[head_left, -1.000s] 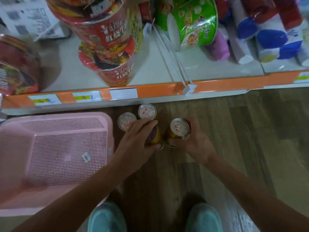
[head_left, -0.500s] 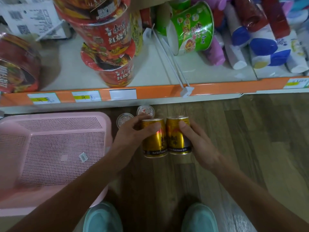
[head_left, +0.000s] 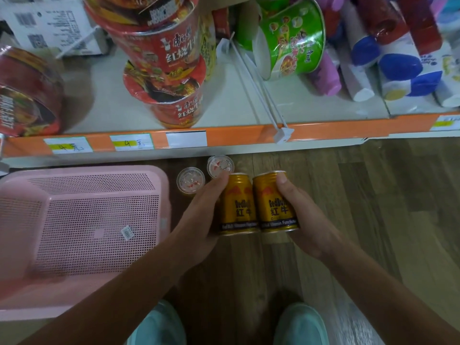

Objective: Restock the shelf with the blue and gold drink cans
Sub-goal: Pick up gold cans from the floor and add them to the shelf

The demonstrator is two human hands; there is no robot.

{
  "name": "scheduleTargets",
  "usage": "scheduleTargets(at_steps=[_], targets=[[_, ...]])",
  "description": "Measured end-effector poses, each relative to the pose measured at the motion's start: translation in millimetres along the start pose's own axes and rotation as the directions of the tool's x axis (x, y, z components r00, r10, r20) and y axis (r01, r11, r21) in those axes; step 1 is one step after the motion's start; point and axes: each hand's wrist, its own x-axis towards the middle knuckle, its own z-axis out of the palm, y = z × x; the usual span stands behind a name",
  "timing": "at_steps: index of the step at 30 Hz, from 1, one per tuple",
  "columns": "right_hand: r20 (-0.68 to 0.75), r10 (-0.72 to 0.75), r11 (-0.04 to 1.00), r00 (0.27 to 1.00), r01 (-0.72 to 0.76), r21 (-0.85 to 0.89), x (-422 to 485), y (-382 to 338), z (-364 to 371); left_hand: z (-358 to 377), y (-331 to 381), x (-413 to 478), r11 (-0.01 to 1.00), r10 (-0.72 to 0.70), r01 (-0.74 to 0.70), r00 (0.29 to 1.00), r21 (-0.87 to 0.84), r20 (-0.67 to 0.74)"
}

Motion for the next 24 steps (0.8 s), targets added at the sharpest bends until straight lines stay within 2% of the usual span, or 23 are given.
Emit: scheduleTargets(at_steps=[3,5,8,9,11,12,13,16,18,24], targets=[[0.058,0.073,0.997,0.996,-0.074,0.017,-6,-7,2,-4,3,-1,0.998,0.021,-0.021,1.000,-0.058,-0.008],[0.042,0.093,0.996,0.995,-0.093,0.003,-8,-8,6,-8,5,-2,0.990,0.080,-0.060,0.985,0.131,-0.152],[-0.019,0.132,0.991,0.991,-0.131,0.025,-19,-9,15,-8,4,-10,0.965,0.081,-0.029,0.978,0.261,-0.190],[-0.028,0.145,0.989,0.989,-0.144,0.039,-27,-12,18,3,9,-20,0.968,0.070,-0.033,0.988,0.247,-0.139],[-0.011,0.169,0.984,0.985,-0.168,0.066,-46,-22,21,21,18,-36,0.998,-0.039,0.043,0.996,0.041,-0.086],[0.011,0.184,0.980,0.983,-0.184,0.075,-57,-28,22,26,23,-46,0.995,-0.095,0.095,0.995,0.009,-0.013],[0.032,0.203,0.975,0.979,-0.205,0.082,-69,-37,25,31,28,-55,0.991,-0.123,0.123,0.992,0.053,0.007],[0.065,0.249,0.957,0.966,-0.256,0.136,-107,-70,35,46,51,-91,0.981,-0.184,0.185,0.983,0.064,-0.012],[0.032,0.267,0.948,0.963,-0.269,0.172,-132,-99,47,66,75,-121,0.981,-0.184,0.185,0.983,0.050,-0.024],[0.001,0.239,0.934,0.971,-0.230,0.275,-222,-211,86,134,161,-225,0.981,-0.183,0.175,0.977,-0.081,-0.108]])
